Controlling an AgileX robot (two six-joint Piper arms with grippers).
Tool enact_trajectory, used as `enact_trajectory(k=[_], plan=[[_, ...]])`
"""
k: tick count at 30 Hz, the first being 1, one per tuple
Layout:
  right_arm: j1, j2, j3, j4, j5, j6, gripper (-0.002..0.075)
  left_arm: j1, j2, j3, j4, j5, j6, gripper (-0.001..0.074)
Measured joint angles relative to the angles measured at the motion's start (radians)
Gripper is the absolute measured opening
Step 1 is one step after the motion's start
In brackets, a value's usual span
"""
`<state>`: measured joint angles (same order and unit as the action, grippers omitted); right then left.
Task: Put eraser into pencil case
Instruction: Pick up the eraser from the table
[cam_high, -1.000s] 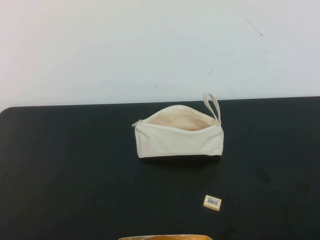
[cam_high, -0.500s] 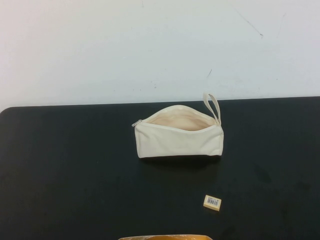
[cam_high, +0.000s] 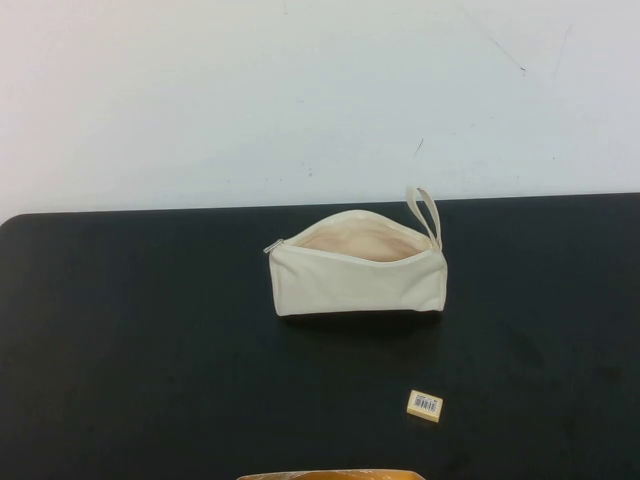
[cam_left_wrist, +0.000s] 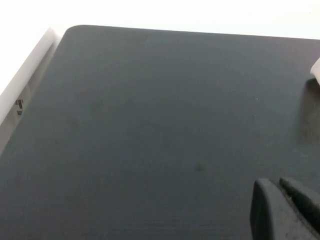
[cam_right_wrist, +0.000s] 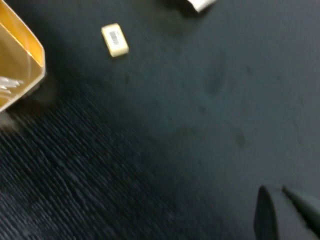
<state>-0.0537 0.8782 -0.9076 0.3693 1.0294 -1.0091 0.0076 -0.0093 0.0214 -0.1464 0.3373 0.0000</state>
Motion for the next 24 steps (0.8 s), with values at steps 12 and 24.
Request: enact_trajectory(k=[12,24], plan=[[0.355,0.433,-0.216,-0.208,0.010,0.103,-0.0001,0.000,0.000,0.000,0.000,0.000,0.000,-0.0004],[0.578,0.840,-0.425,-0.296,-0.042,0.246,0.0034,0.000,0.000,0.000,0.000,0.000,0.000,-0.0004]])
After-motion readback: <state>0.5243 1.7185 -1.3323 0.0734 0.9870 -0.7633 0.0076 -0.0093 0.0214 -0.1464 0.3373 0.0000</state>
